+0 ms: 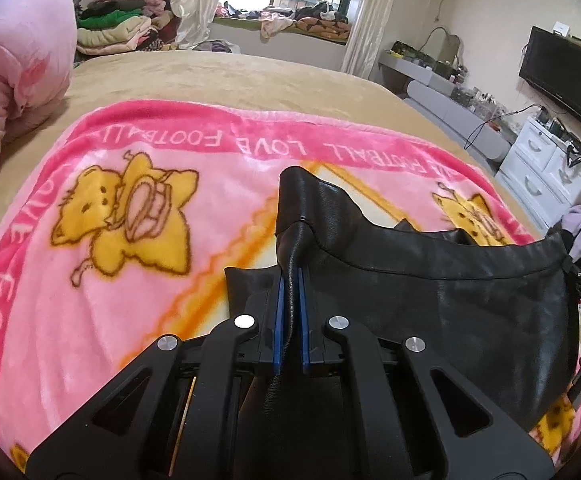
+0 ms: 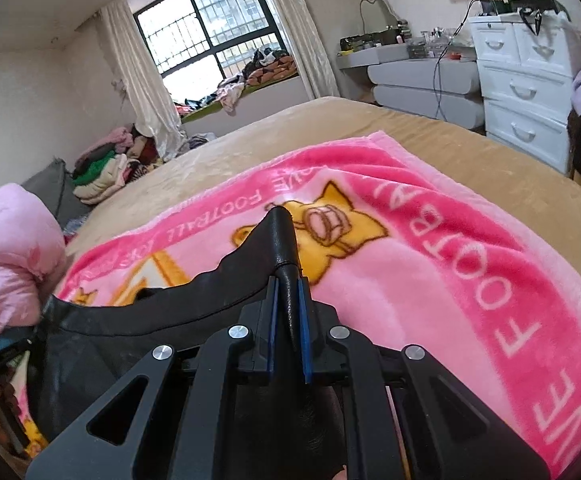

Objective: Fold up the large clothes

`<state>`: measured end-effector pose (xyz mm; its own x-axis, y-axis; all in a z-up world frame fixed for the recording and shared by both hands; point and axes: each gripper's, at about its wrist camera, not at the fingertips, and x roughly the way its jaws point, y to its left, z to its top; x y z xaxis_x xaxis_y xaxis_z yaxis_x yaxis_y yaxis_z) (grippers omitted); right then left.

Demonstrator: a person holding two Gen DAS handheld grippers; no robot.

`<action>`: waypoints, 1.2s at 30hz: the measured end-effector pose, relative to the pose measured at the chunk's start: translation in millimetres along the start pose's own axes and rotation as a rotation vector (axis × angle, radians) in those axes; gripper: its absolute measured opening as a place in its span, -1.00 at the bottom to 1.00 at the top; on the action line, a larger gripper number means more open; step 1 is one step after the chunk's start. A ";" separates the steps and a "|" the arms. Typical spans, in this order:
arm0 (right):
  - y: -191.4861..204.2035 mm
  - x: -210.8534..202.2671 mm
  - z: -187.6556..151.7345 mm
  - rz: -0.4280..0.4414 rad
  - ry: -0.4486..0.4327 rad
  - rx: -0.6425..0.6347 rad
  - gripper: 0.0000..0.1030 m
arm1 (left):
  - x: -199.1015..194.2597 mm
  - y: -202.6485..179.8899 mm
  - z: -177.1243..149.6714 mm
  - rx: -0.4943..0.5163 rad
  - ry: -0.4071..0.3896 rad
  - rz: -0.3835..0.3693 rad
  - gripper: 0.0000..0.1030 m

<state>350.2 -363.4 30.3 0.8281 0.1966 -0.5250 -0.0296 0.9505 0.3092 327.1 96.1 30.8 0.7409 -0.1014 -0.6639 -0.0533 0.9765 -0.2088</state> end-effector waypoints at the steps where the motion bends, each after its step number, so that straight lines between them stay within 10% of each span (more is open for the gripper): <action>1: -1.2 2.5 -1.5 -0.013 0.004 -0.002 -0.84 | 2.6 -0.9 0.1 0.002 0.004 0.005 -0.98; 16: -18.0 34.9 -20.5 -0.128 0.111 0.000 -0.71 | 34.3 -4.8 -5.4 0.041 0.064 0.071 -0.90; 30: -33.6 40.3 -24.6 -0.129 0.180 0.087 0.00 | 40.6 -2.8 -7.0 0.056 0.083 0.099 -0.72; 36: -38.1 27.6 -17.6 -0.099 0.157 0.103 0.45 | 17.3 7.7 -3.0 -0.003 0.022 0.081 0.01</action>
<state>364.3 -390.0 -10.0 0.7262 0.1461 -0.6718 0.1117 0.9391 0.3249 337.6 101.3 15.6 0.7189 -0.0266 -0.6946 -0.1143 0.9811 -0.1558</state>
